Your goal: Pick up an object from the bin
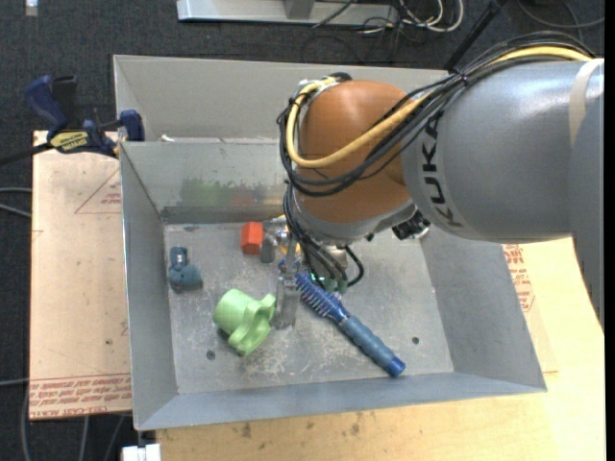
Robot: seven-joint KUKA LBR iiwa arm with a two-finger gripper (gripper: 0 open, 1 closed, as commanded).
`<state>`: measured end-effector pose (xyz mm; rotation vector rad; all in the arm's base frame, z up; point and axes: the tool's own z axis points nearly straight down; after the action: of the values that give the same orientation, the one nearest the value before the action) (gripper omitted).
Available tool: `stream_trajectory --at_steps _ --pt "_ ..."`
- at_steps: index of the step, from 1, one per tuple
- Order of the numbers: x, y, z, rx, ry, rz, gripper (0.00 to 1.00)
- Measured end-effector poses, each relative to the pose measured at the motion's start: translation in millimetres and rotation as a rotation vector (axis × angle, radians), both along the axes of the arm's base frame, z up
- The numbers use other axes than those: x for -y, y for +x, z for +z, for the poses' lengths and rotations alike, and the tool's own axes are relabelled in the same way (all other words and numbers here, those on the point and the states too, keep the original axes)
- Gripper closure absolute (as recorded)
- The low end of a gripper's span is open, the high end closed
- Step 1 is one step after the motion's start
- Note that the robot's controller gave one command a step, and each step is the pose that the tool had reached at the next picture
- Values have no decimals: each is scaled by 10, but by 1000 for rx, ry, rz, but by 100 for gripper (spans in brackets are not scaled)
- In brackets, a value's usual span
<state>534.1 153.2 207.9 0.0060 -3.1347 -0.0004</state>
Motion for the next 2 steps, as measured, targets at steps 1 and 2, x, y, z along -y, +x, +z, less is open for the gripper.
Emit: stream_trajectory --at_steps 1,2 --pt "87 -103 -1414 2 1 238 0" --pt "85 -83 -1378 7 2 237 100"
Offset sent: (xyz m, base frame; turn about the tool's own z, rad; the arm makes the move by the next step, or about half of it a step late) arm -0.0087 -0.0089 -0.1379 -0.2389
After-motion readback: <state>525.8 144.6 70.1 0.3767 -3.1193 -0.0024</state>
